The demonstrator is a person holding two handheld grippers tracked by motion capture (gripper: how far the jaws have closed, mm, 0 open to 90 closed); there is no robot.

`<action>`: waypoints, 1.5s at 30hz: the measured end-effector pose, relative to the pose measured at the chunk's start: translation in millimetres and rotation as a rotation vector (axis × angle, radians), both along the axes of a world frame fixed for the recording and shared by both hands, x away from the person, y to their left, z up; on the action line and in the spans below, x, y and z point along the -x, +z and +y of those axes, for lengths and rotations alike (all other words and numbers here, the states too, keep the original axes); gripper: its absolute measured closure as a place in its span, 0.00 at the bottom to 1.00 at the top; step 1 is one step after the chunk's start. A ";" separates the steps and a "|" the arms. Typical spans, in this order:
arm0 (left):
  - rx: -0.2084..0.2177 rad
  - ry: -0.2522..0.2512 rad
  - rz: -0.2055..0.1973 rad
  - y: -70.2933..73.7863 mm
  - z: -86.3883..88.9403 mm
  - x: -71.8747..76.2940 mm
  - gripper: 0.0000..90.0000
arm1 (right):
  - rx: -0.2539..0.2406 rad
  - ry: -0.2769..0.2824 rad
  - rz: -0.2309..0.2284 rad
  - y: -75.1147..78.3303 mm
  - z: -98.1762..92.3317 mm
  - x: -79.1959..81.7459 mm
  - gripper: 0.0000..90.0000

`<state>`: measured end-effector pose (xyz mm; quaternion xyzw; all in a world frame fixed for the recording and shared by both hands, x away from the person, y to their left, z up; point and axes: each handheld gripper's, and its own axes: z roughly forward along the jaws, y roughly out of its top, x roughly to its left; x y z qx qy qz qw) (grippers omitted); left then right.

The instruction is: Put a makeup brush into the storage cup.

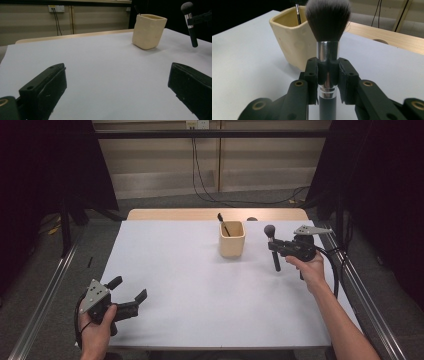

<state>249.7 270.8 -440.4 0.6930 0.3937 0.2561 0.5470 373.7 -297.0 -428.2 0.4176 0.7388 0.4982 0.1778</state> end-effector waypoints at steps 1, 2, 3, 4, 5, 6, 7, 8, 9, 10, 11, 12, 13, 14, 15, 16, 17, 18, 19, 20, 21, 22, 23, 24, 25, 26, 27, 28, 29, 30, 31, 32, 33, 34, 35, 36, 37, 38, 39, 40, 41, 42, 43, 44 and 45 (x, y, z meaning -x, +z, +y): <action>0.002 -0.001 0.001 0.1 0.0 0.3 0.02 | -0.007 0.001 -0.008 0.2 -0.2 0.4 0.80; 0.002 0.001 -0.001 0.3 -0.1 0.7 0.02 | -0.019 0.000 -0.008 0.6 -0.3 1.2 0.80; 0.005 0.001 -0.006 0.5 0.1 1.0 0.02 | -0.021 -0.005 -0.012 1.4 -0.6 1.9 0.80; 0.007 -0.004 -0.005 0.7 0.3 1.5 0.03 | -0.020 -0.006 -0.010 2.2 -0.5 2.5 0.80; 0.006 -0.005 -0.002 0.6 0.6 1.9 0.03 | -0.023 -0.008 -0.011 2.8 -0.3 3.3 0.80; 0.006 -0.004 -0.003 0.5 0.8 2.2 0.03 | -0.033 -0.007 -0.015 3.1 -0.2 3.9 0.80; 0.006 -0.005 -0.004 0.6 1.4 2.5 0.03 | -0.035 -0.006 -0.020 3.8 0.0 4.3 0.80; 0.014 -0.002 -0.004 0.5 1.4 2.8 0.03 | -0.033 -0.004 -0.025 4.5 0.5 4.6 0.80; 0.014 0.000 -0.004 0.6 1.8 3.0 0.03 | -0.046 -0.002 -0.028 5.4 0.8 5.0 0.80; 0.012 0.000 -0.007 0.6 2.4 2.9 0.02 | -0.059 0.002 -0.036 6.1 1.4 5.1 0.80; 0.014 0.000 -0.005 0.3 2.5 3.0 0.02 | -0.060 0.005 -0.048 7.4 2.5 5.5 0.80; 0.015 -0.001 -0.002 0.1 2.4 3.1 0.02 | -0.057 0.018 -0.057 8.9 4.1 6.0 0.80; 0.017 -0.001 -0.002 -0.1 2.0 3.0 0.02 | -0.050 0.032 -0.071 10.3 5.8 6.1 0.80; 0.011 -0.005 0.000 -0.3 1.6 2.8 0.02 | -0.051 0.031 -0.077 11.9 7.9 6.4 0.80; 0.007 -0.010 0.002 -0.3 0.7 2.9 0.02 | -0.059 0.034 -0.081 13.3 8.9 6.1 0.80; 0.003 -0.014 0.001 -0.3 0.0 2.8 0.02 | -0.064 0.035 -0.091 14.5 9.8 5.7 0.80; 0.000 -0.016 0.001 -0.1 -0.6 3.2 0.02 | -0.069 0.033 -0.090 15.9 10.6 5.7 0.80; 0.000 -0.017 -0.001 0.0 -0.6 3.2 0.02 | -0.074 0.034 -0.101 17.4 11.7 5.0 0.80; 0.000 -0.017 0.000 0.0 -0.5 3.3 0.02 | -0.076 0.035 -0.104 18.6 12.3 5.0 0.80; 0.001 -0.014 -0.002 -0.2 -0.2 3.1 0.02 | -0.080 0.036 -0.108 20.4 13.4 5.0 0.80; 0.001 -0.014 0.000 -0.3 0.0 2.9 0.02 | -0.083 0.036 -0.113 22.7 15.0 4.8 0.80; 0.002 -0.014 0.003 -0.5 0.0 2.7 0.02 | -0.086 0.033 -0.116 23.9 16.0 4.4 0.80; 0.002 -0.013 0.004 -0.5 0.0 2.4 0.02 | -0.091 0.030 -0.122 25.4 17.8 3.4 0.80; 0.003 -0.016 0.006 -0.5 -0.3 2.4 0.02 | -0.092 0.033 -0.121 26.9 19.9 2.1 0.80; 0.002 -0.018 0.004 -0.4 -0.8 2.8 0.02 | -0.088 0.038 -0.121 28.2 22.0 0.7 0.80; -0.002 -0.022 0.003 0.0 -0.8 3.1 0.02 | -0.085 0.038 -0.121 29.6 24.2 -0.3 0.80; -0.002 -0.024 0.000 0.2 -0.8 3.4 0.02 | -0.091 0.042 -0.121 30.5 26.0 -1.6 0.80; 0.000 -0.022 -0.001 0.2 -0.6 3.5 0.02 | -0.092 0.042 -0.125 31.7 27.3 -2.7 0.80; 0.000 -0.021 0.001 0.0 -0.2 3.4 0.02 | -0.093 0.039 -0.126 33.1 28.3 -3.7 0.80; 0.003 -0.018 0.000 -0.4 0.0 3.1 0.02 | -0.099 0.038 -0.130 34.9 28.8 -5.0 0.80; 0.002 -0.018 0.000 -0.4 0.6 3.0 0.02 | -0.097 0.037 -0.130 37.0 28.9 -6.1 0.80; 0.003 -0.016 0.002 -0.2 0.8 3.2 0.02 | -0.096 0.038 -0.134 39.3 29.0 -7.3 0.80; 0.002 -0.017 0.000 -0.1 1.1 3.3 0.02 | -0.103 0.039 -0.138 41.5 29.5 -8.4 0.80; 0.004 -0.017 -0.001 0.1 1.1 3.4 0.02 | -0.104 0.040 -0.142 43.9 29.8 -9.3 0.80; 0.003 -0.018 -0.002 0.2 1.2 3.4 0.02 | -0.104 0.040 -0.146 46.3 30.3 -9.9 0.80; 0.003 -0.017 -0.001 0.3 1.1 3.4 0.02 | -0.109 0.042 -0.152 48.5 31.0 -10.8 0.80; 0.003 -0.018 -0.001 0.3 1.0 3.4 0.02 | -0.113 0.043 -0.154 50.6 31.6 -11.5 0.80; 0.002 -0.017 -0.001 0.2 0.8 3.4 0.02 | -0.111 0.041 -0.160 52.5 32.0 -12.3 0.80; 0.000 -0.018 -0.002 0.3 0.9 3.3 0.02 | -0.113 0.039 -0.163 54.3 32.4 -13.1 0.80; 0.001 -0.019 -0.002 0.3 1.0 3.4 0.02 | -0.115 0.037 -0.163 56.0 32.6 -13.6 0.80; 0.003 -0.017 -0.002 0.2 1.0 3.5 0.02 | -0.115 0.037 -0.167 57.5 32.8 -14.4 0.80; 0.009 -0.019 -0.001 0.1 1.1 3.5 0.02 | -0.116 0.034 -0.169 58.7 32.9 -15.0 0.80; 0.012 -0.018 0.000 0.1 1.4 3.4 0.02 | -0.114 0.034 -0.171 59.4 33.1 -16.1 0.80; 0.012 -0.018 0.000 0.0 1.3 3.3 0.02 | -0.110 0.033 -0.165 59.9 33.5 -17.1 0.80; 0.013 -0.017 0.000 -0.1 1.4 3.2 0.02 | -0.106 0.033 -0.163 59.9 34.0 -18.0 0.80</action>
